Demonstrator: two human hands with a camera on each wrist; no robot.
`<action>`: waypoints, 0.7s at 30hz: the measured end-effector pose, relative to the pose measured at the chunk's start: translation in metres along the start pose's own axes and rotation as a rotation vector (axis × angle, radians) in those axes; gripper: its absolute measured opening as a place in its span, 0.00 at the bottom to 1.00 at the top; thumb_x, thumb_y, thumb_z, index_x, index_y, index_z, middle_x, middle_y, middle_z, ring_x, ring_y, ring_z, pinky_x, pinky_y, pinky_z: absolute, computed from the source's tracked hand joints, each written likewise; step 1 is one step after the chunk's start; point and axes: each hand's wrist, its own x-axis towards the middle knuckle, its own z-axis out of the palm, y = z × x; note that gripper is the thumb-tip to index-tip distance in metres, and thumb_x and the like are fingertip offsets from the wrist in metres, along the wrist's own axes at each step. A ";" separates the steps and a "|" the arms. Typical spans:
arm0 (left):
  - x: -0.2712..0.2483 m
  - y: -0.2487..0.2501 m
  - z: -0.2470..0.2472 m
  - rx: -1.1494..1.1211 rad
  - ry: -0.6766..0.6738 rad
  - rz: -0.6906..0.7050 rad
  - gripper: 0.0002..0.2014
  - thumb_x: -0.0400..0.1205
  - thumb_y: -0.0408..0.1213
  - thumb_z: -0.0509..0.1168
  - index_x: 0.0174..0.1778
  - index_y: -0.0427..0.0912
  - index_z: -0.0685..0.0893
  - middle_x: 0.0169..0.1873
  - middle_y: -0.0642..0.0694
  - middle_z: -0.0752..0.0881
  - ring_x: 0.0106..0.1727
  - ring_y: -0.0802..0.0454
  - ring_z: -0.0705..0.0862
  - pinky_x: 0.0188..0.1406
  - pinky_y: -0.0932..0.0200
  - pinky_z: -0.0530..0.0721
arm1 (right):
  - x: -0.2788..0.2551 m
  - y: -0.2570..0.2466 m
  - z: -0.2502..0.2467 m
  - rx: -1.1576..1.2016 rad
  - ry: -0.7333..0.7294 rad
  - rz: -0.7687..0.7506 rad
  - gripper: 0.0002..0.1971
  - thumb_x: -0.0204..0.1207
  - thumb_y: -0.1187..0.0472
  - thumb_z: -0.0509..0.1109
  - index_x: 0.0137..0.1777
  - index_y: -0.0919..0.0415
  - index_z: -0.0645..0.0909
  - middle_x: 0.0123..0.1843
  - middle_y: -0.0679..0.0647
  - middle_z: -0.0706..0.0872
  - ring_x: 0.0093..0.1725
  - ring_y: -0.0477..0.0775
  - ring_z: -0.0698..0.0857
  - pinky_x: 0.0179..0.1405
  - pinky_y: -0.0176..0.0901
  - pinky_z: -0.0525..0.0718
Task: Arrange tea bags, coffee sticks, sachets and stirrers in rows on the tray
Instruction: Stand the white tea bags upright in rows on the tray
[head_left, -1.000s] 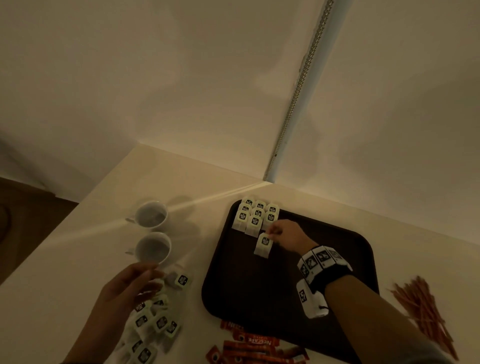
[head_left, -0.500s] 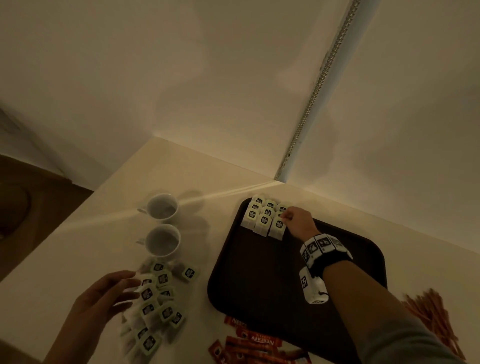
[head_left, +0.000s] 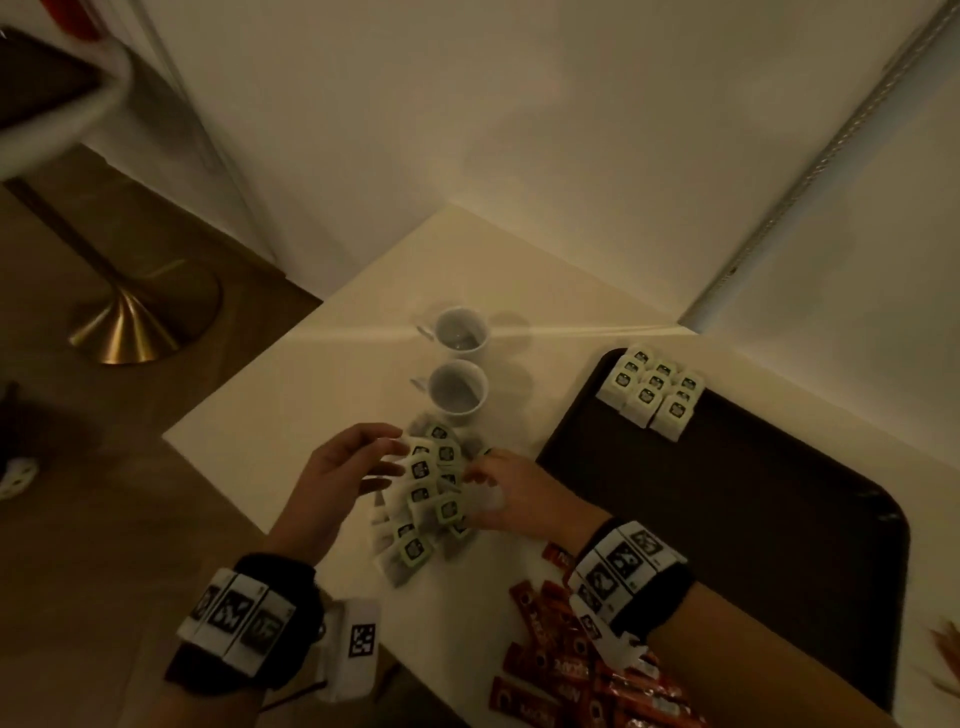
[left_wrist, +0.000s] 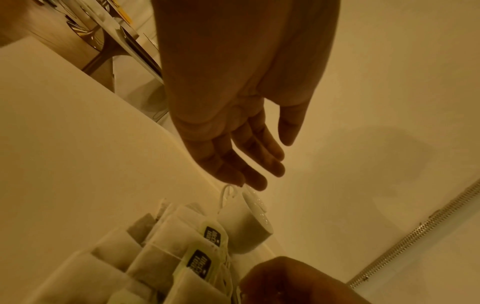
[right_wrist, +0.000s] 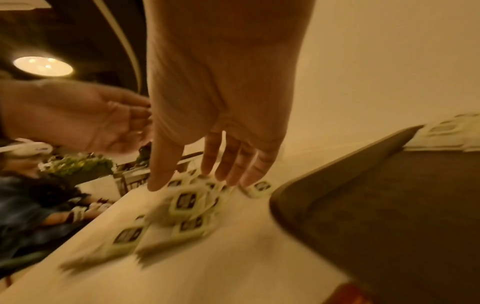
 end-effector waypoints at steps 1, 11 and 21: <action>-0.002 -0.002 -0.002 -0.005 -0.005 0.001 0.08 0.84 0.30 0.60 0.50 0.39 0.85 0.42 0.45 0.90 0.41 0.49 0.87 0.43 0.57 0.82 | 0.003 -0.006 0.012 -0.064 -0.005 -0.008 0.29 0.68 0.53 0.78 0.67 0.61 0.75 0.66 0.54 0.76 0.65 0.51 0.74 0.65 0.37 0.72; -0.025 -0.022 -0.023 -0.007 -0.005 -0.027 0.08 0.85 0.30 0.60 0.53 0.36 0.84 0.44 0.42 0.89 0.41 0.49 0.86 0.44 0.56 0.82 | 0.011 -0.005 0.059 -0.270 0.092 -0.040 0.34 0.65 0.52 0.79 0.71 0.52 0.69 0.75 0.56 0.65 0.74 0.61 0.68 0.66 0.56 0.79; -0.022 -0.071 -0.005 1.226 -0.205 0.111 0.15 0.74 0.47 0.73 0.53 0.49 0.82 0.51 0.49 0.82 0.52 0.52 0.80 0.50 0.57 0.78 | 0.007 -0.007 0.059 -0.056 0.084 0.058 0.20 0.74 0.63 0.71 0.65 0.60 0.77 0.67 0.59 0.70 0.65 0.58 0.74 0.66 0.45 0.75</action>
